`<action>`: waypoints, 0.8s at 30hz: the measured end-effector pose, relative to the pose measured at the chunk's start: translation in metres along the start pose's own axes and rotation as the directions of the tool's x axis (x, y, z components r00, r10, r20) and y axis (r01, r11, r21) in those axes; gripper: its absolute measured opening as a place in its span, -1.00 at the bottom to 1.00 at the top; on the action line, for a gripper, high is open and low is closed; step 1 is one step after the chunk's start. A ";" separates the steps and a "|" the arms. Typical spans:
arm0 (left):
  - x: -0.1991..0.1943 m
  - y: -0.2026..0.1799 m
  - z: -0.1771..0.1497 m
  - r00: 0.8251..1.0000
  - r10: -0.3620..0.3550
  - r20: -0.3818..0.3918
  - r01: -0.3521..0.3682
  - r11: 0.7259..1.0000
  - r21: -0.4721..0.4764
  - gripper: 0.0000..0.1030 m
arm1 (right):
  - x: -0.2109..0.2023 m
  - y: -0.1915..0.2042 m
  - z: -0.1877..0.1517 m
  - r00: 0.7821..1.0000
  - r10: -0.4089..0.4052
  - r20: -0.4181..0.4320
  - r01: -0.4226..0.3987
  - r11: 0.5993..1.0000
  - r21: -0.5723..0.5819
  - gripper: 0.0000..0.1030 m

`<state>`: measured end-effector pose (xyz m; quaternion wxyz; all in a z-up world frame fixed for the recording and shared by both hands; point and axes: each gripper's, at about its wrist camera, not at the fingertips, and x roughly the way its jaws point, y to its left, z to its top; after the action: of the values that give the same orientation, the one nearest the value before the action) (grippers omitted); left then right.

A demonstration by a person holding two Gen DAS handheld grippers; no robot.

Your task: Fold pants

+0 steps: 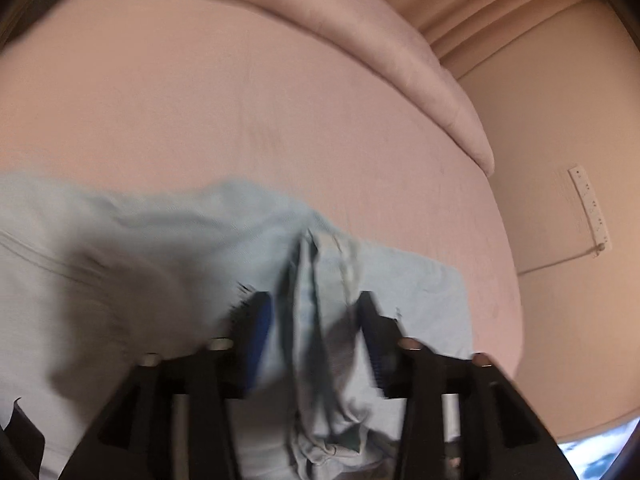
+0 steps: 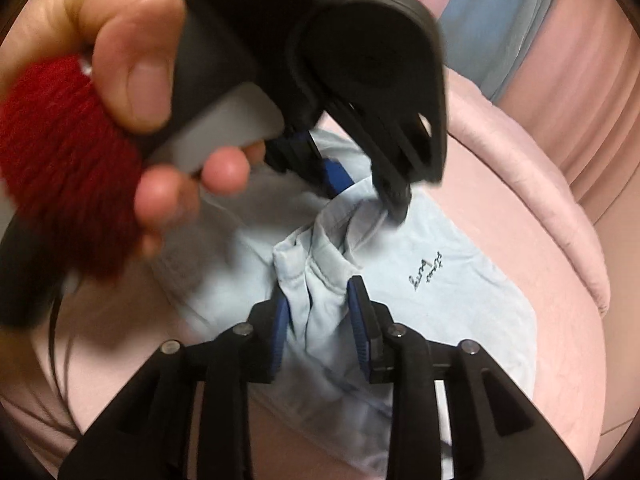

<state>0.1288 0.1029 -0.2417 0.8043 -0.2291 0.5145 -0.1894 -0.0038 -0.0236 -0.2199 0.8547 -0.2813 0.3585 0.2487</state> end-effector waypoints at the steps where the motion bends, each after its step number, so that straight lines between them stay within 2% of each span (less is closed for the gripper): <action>1: -0.011 -0.001 0.002 0.999 0.025 0.041 -0.026 1.000 0.012 0.00 | -0.005 -0.005 0.002 1.000 0.028 0.005 -0.028 1.000 0.014 -0.15; 3: -0.027 0.001 0.005 0.996 0.025 0.081 -0.026 1.000 0.015 0.00 | -0.016 -0.014 0.005 0.996 0.081 0.030 -0.082 0.996 0.040 -0.09; 6: -0.045 -0.008 0.002 0.993 -0.023 0.118 0.019 0.999 0.036 0.00 | -0.042 -0.038 0.006 0.980 0.166 0.108 -0.176 0.980 0.095 -0.10; 8: -0.047 -0.021 -0.005 0.992 -0.067 0.104 0.060 0.996 0.065 0.00 | -0.062 -0.070 -0.003 0.965 0.200 0.172 -0.233 0.953 0.196 -0.10; 10: -0.043 -0.034 -0.016 0.988 -0.140 0.071 0.134 0.987 0.087 0.00 | -0.071 -0.104 -0.015 0.962 0.185 0.204 -0.239 0.928 0.287 -0.12; 12: -0.032 -0.049 -0.028 0.986 -0.166 0.036 0.160 0.980 0.122 0.00 | -0.069 -0.132 -0.020 0.975 0.131 0.182 -0.188 0.918 0.349 -0.14; 14: -0.016 -0.064 -0.040 0.990 -0.138 0.004 0.135 0.975 0.177 0.00 | -0.055 -0.156 -0.025 0.990 0.081 0.113 -0.119 0.910 0.398 -0.44; 15: -0.009 -0.067 -0.046 0.993 -0.119 -0.017 0.120 0.973 0.195 0.00 | -0.049 -0.166 -0.028 0.991 0.093 0.094 -0.125 0.896 0.426 -0.52; 16: 0.000 -0.070 -0.051 0.994 -0.101 -0.043 0.108 0.971 0.213 0.00 | -0.041 -0.177 -0.034 0.990 0.115 0.087 -0.142 0.876 0.461 -0.53; 18: 0.012 -0.073 -0.065 0.996 0.002 -0.088 0.022 0.963 0.269 0.00 | -0.027 -0.180 -0.039 0.992 0.116 0.049 -0.125 0.869 0.479 -0.53; 20: 0.020 -0.067 -0.081 0.985 0.131 -0.109 -0.089 0.940 0.330 0.00 | -0.017 -0.176 -0.047 0.994 0.111 -0.015 -0.091 0.881 0.465 -0.52; 21: 0.021 -0.061 -0.090 0.983 0.140 -0.121 -0.092 0.937 0.337 0.00 | -0.019 -0.168 -0.054 0.992 0.120 -0.030 -0.093 0.883 0.460 -0.53; 24: 0.004 -0.037 -0.101 0.994 0.045 -0.099 -0.015 0.957 0.290 -0.07 | -0.012 -0.168 -0.077 0.988 0.116 -0.100 -0.059 0.890 0.451 -0.58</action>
<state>0.0352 0.0527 -0.2608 0.8040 -0.0913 0.5261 -0.2617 0.0582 -0.1981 -0.2053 0.8604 -0.0758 0.4707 0.1800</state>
